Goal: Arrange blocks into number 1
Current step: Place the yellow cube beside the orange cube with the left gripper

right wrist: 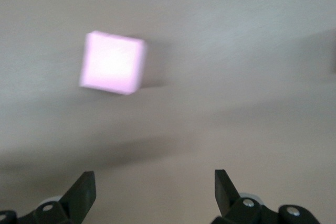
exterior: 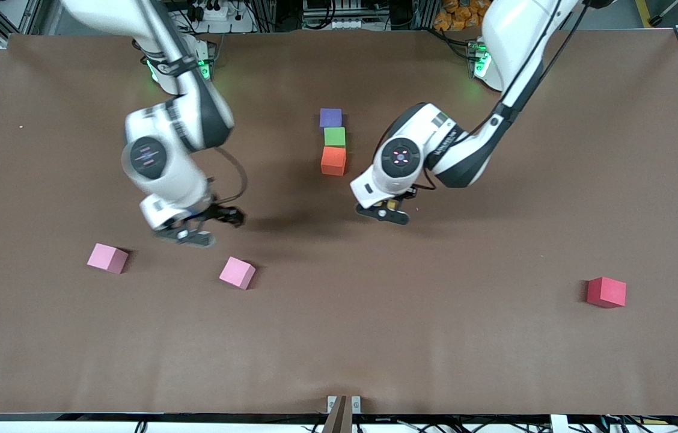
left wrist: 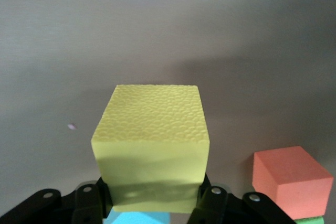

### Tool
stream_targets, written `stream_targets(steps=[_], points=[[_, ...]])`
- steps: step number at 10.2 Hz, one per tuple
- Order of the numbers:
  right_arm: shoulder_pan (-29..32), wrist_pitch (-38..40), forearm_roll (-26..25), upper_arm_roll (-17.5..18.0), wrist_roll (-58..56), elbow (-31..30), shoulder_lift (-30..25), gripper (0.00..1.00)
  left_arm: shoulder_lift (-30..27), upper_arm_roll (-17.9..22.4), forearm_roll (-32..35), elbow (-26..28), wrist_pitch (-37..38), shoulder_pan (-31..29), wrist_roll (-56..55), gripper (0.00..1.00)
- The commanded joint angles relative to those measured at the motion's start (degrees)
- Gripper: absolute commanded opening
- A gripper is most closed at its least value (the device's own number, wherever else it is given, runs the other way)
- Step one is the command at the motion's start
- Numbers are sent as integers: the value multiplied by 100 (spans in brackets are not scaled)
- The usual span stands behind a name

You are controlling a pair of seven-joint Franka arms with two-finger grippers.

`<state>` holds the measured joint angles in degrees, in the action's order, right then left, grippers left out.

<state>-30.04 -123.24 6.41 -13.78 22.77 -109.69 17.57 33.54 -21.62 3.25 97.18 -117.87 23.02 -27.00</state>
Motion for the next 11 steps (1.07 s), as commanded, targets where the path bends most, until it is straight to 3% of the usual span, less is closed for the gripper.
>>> stream_targets(steps=[1, 3, 5, 11], points=[[794, 772, -35, 104, -1016, 393, -105, 100, 607, 44, -52, -689, 62, 377, 38, 53], [1278, 1020, -26, 112, -1772, 474, -192, 100, 977, 158, -52, -1050, 62, 703, -295, 52], [1596, 1126, 79, 113, -2407, 475, -219, 100, 1014, 185, -52, -1060, 36, 905, -401, 52], [1633, 1276, 71, 112, -2664, 448, -219, 100, 979, 159, -114, -1034, 36, 1021, -1446, 51]])
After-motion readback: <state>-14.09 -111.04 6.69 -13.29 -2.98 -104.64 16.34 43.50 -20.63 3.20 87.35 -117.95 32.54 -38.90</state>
